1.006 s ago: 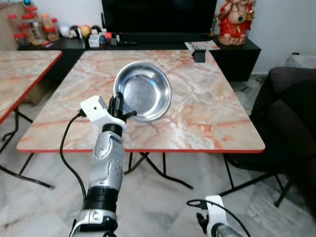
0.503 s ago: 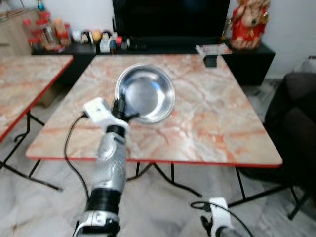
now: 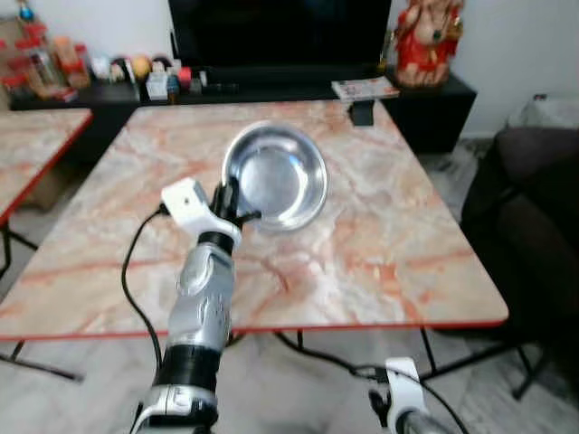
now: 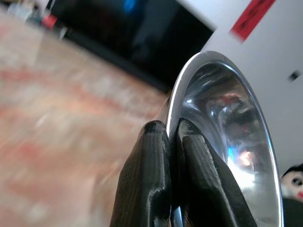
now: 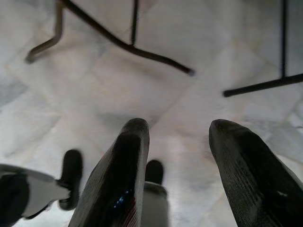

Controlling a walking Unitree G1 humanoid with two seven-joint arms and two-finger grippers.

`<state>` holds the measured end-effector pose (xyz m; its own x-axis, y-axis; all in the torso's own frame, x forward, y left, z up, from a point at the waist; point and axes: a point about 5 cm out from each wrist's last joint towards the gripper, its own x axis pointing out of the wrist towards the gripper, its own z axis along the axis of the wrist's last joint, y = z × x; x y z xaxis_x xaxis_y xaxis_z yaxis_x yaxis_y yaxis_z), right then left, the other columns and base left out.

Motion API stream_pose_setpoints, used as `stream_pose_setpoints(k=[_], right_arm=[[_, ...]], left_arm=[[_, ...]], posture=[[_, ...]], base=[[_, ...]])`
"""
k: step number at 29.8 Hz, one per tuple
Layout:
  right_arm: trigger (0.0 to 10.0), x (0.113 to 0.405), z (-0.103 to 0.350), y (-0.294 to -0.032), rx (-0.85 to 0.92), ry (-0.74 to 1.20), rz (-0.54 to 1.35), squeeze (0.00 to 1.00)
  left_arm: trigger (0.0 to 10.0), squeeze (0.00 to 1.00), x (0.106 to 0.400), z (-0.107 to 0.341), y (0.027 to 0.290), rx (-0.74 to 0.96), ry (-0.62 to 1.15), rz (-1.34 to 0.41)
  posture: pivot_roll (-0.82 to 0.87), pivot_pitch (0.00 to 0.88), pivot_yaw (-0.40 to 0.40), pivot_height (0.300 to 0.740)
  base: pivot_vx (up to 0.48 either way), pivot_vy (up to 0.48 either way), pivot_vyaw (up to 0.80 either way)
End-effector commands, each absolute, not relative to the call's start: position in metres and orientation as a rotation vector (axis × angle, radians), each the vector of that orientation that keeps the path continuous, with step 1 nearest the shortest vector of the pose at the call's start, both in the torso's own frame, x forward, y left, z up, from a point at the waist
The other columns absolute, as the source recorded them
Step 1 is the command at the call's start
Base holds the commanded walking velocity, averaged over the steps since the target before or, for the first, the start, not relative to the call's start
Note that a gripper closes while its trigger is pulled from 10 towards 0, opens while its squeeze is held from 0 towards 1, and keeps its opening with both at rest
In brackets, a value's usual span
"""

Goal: Setting the table

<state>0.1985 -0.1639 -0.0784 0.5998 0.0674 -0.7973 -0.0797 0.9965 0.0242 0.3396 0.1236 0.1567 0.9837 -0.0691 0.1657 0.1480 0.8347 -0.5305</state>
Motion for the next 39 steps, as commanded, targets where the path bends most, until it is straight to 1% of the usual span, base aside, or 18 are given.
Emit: stream_pose_setpoints(k=[1,2,5,7,8,10,11,12,15,19,22,31,38,39], right_arm=[[10.0,0.197,-0.079,-0.160,-0.006,0.929,0.094,0.00],[10.0,0.197,-0.080,-0.160,-0.005,0.930,0.094,0.00],[10.0,0.196,-0.080,-0.159,-0.004,0.931,0.095,0.00],[10.0,0.195,-0.080,-0.158,0.001,0.933,0.094,0.00],[10.0,0.195,-0.080,-0.158,0.001,0.933,0.094,0.00],[10.0,0.195,-0.081,-0.157,0.004,0.934,0.092,0.00],[10.0,0.195,-0.081,-0.157,0.004,0.934,0.092,0.00],[10.0,0.195,-0.081,-0.157,0.005,0.934,0.091,0.00],[10.0,0.195,-0.081,-0.156,0.006,0.934,0.090,0.00],[10.0,0.195,-0.081,-0.156,0.009,0.933,0.089,0.00],[10.0,0.195,-0.081,-0.155,0.012,0.934,0.088,0.00],[10.0,0.195,-0.081,-0.155,0.014,0.934,0.083,0.00],[10.0,0.194,-0.081,-0.156,0.014,0.936,0.083,0.00],[10.0,0.194,-0.081,-0.156,0.014,0.937,0.084,0.00]], left_arm=[[10.0,0.00,0.337,0.153,0.127,-0.587,-0.106,-0.121],[10.0,0.00,0.336,0.145,0.127,-0.607,-0.043,-0.109],[10.0,0.00,0.335,0.140,0.126,-0.643,0.008,-0.096],[10.0,0.00,0.335,0.133,0.122,-0.734,0.106,-0.074],[10.0,0.00,0.335,0.133,0.122,-0.734,0.106,-0.074],[10.0,0.00,0.337,0.131,0.117,-0.814,0.174,-0.043],[10.0,0.00,0.337,0.131,0.117,-0.814,0.174,-0.043],[10.0,0.00,0.338,0.130,0.115,-0.863,0.200,-0.031],[10.0,0.00,0.340,0.127,0.112,-0.906,0.258,0.008],[10.0,0.00,0.341,0.127,0.113,-0.870,0.271,0.037],[10.0,0.00,0.341,0.121,0.116,-0.807,0.324,0.079],[10.0,0.00,0.339,0.112,0.114,-0.836,0.401,0.103],[10.0,0.00,0.338,0.111,0.115,-0.830,0.411,0.112],[10.0,0.87,0.338,0.111,0.115,-0.829,0.412,0.111]], posture=[[0.06,0.000,-0.010,0.740],[0.06,0.000,-0.009,0.740],[0.06,0.000,-0.006,0.740],[0.06,0.000,-0.003,0.740],[0.06,0.000,-0.003,0.740],[0.06,0.000,0.000,0.740],[0.06,0.000,0.000,0.740],[0.06,0.000,0.002,0.740],[0.06,0.000,0.004,0.740],[0.06,0.000,0.009,0.740],[0.06,0.000,0.010,0.740],[0.06,0.000,0.014,0.740],[0.06,0.000,0.013,0.740],[0.06,0.000,0.013,0.740]], base=[[0.000,0.000,0.00],[0.000,0.000,0.00],[0.000,0.000,0.00],[0.000,0.000,0.00],[0.000,0.000,0.00],[0.000,0.000,0.00],[0.000,0.000,0.00],[0.000,0.000,0.00],[0.000,0.000,0.00],[0.000,0.000,0.00],[0.000,0.000,0.00],[0.000,0.000,0.00],[0.000,0.000,0.00],[0.000,0.000,0.00]])
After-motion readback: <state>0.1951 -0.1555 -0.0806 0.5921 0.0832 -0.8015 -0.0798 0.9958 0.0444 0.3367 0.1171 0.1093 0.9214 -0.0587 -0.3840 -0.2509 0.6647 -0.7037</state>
